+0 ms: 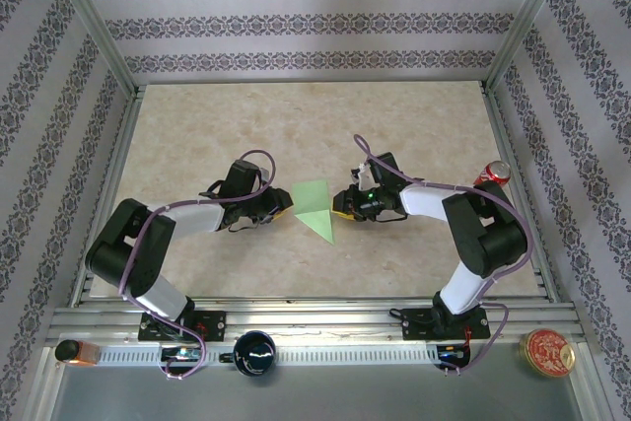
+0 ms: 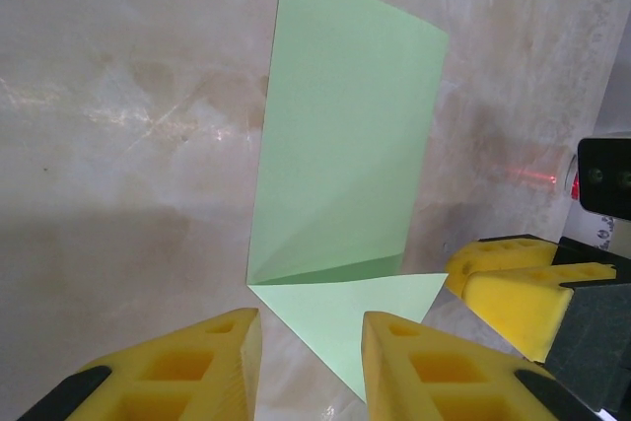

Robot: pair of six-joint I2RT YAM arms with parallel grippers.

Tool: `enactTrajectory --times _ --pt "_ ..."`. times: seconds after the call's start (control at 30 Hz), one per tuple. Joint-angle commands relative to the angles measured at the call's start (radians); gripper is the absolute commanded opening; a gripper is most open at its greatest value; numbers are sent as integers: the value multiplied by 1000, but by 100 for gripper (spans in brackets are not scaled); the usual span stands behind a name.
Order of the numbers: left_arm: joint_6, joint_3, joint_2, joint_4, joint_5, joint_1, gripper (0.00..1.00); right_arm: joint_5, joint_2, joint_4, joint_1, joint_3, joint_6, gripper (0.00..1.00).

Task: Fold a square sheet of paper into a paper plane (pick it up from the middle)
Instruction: Fourth fold the wing at the center of the table.

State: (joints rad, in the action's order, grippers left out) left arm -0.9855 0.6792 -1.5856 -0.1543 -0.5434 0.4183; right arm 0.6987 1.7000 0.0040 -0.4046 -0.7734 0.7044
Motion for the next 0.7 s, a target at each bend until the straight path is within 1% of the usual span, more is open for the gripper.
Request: enactTrajectory --times 0.0,0.2,0.3,0.43,0.5,0.67 --pt "-16 23 -22 -47 -27 -7 32 33 25 6 -20 -28 -13 30" --pt "-24 32 -49 -59 -41 -7 32 47 66 29 -39 -50 -5 27" --pt "-25 39 -66 -64 -49 -5 32 46 77 40 -42 -51 -3 20" --pt "-22 45 -74 -61 -47 -7 33 47 55 53 -39 -38 -5 10" --pt "-15 51 -77 -56 -46 -8 35 67 46 66 -33 -29 -2 5" --pt "0 84 -91 -25 -50 -16 42 119 22 139 -17 5 31 3"
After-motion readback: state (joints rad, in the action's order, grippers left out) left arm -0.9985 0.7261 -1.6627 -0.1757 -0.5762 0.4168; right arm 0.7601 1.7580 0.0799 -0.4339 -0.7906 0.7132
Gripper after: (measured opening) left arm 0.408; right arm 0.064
